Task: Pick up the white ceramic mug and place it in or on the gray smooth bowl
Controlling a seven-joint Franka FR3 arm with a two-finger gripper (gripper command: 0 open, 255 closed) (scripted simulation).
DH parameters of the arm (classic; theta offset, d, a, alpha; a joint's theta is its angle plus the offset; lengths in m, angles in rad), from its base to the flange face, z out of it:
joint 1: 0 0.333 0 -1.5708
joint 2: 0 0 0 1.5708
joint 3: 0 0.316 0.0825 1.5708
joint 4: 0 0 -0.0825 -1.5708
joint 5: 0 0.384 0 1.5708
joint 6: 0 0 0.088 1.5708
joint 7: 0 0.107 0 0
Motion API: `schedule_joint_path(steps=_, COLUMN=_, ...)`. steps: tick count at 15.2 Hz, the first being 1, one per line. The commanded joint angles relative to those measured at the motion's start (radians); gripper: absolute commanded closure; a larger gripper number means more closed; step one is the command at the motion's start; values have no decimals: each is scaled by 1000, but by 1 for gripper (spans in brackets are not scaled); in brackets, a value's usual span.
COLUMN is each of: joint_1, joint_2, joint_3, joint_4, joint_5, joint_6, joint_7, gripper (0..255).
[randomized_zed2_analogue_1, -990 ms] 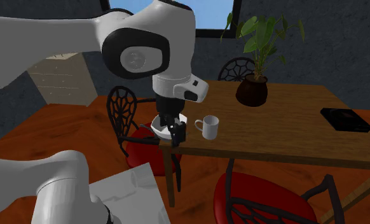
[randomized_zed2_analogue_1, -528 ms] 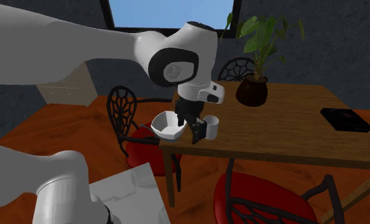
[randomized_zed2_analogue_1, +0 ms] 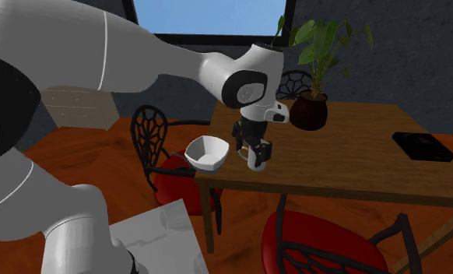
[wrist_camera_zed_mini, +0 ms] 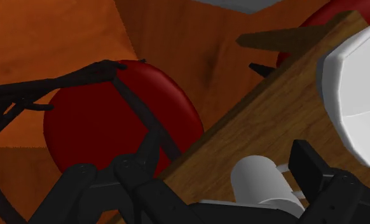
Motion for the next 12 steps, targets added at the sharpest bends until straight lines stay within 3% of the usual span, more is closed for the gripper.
schedule_joint_path(steps=1, joint_1=8, joint_2=82, joint_3=11, joint_4=51, joint_5=-7, joint_6=33, joint_7=-2, gripper=0)
schedule_joint_path(steps=12, joint_1=62, joint_2=501, joint_3=55, joint_4=410, joint_5=-80, joint_6=98, joint_7=-4, gripper=0)
